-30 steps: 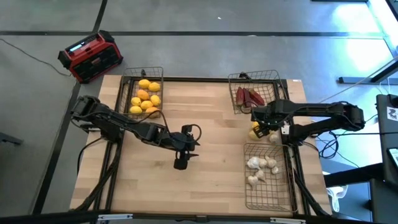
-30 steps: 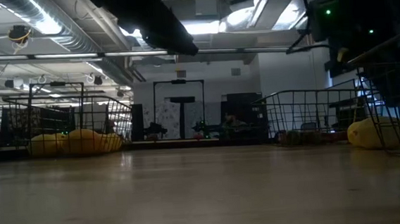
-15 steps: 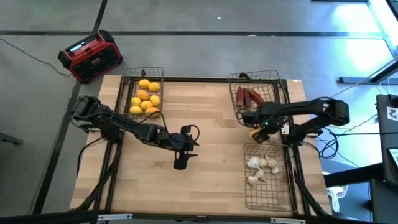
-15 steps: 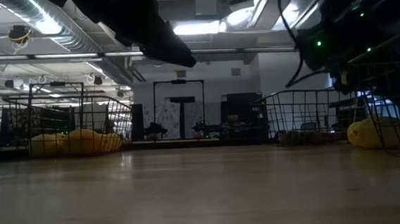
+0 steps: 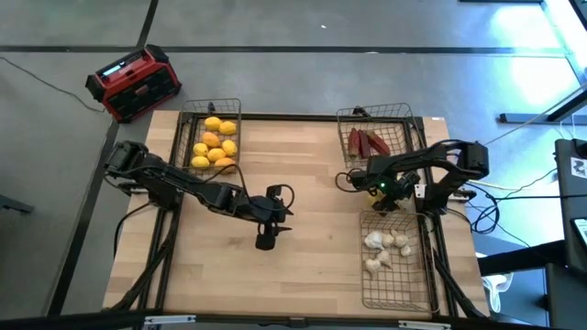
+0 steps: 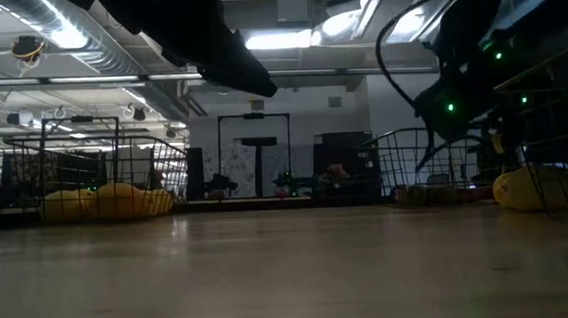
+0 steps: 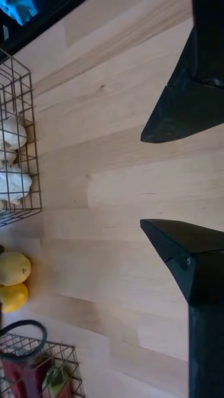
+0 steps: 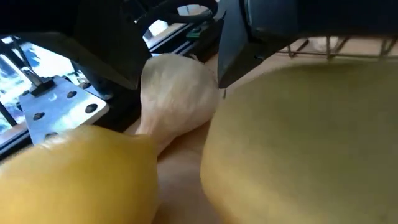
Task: Sort produce into baskets
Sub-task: Put the white garlic into the bottom wire basket
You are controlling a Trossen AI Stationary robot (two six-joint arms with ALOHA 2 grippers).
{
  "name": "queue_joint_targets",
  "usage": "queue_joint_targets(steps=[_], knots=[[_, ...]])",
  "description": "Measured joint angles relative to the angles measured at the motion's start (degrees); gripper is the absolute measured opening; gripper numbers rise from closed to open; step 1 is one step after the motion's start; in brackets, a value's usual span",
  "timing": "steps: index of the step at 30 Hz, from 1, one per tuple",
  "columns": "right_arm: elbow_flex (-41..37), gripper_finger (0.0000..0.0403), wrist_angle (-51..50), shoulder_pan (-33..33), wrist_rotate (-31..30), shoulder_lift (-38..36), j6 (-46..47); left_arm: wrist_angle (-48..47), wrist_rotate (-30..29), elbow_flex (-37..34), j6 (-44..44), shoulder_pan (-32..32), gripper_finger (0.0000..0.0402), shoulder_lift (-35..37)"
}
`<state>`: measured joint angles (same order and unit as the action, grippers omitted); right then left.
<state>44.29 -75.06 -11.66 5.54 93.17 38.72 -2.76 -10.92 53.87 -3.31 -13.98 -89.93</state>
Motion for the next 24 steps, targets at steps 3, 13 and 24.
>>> queue_joint_targets(steps=[3, 13, 24], knots=[[0.0, 0.0216, 0.2, 0.0, 0.0, 2.4, -1.5, 0.0, 0.0, 0.0, 0.0, 0.0, 0.0208, 0.0], [-2.1, 0.0212, 2.0, 0.0, -1.1, 6.6, -4.7, 0.0, 0.0, 0.0, -0.3, -0.3, 0.0208, 0.0], [-1.5, 0.0129, 1.1, 0.1, -2.5, 6.5, -6.2, 0.3, 0.0, 0.1, -0.4, -0.3, 0.0208, 0.0]])
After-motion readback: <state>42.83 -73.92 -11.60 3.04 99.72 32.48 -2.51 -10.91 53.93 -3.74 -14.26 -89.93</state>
